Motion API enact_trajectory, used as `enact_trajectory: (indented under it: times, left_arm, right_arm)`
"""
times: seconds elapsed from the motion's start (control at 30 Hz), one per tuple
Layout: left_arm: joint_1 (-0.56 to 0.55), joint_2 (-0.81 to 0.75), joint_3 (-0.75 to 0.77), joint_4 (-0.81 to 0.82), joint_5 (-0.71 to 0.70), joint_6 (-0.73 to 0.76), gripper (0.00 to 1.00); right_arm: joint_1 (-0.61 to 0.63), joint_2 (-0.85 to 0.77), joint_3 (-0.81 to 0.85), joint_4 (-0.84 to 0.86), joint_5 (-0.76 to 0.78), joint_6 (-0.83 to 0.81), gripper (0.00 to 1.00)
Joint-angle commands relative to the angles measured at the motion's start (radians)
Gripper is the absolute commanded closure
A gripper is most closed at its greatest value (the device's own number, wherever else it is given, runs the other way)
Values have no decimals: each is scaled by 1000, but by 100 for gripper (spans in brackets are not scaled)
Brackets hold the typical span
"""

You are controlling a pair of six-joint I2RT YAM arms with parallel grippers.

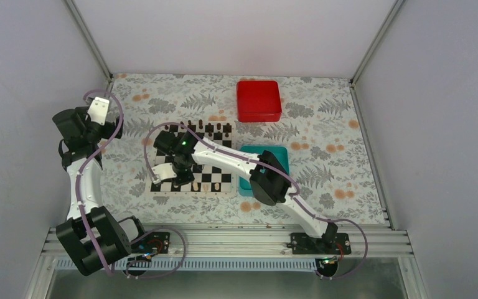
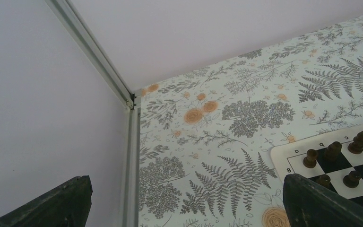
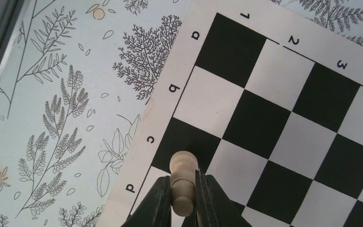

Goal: Set up the chess pieces on the board
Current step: Place the chess piece on the chessboard.

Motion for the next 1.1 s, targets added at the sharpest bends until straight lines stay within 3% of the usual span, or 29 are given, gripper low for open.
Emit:
enact_trajectory:
  times: [0.0,0.77,0.87,1.0,1.07]
  left_arm:
    - [10,-8,-11,24,40,10,0]
    - [13,-3,-16,25,66,0,0]
    - [12,-1,-16,25,70,-1,0]
    - [13,0,-13,25,74,-1,0]
    - [13,3,-9,24,76,-3,0]
  right_arm:
    - [12,32,29,18,-29,-5,92]
    - [10,31,-32,38,-29,-12,85]
    - [9,22,-40,51,-31,-7,79]
    - [4,-9,-52,83,-33,1,58]
    - [1,-24,-56,104,-31,7,54]
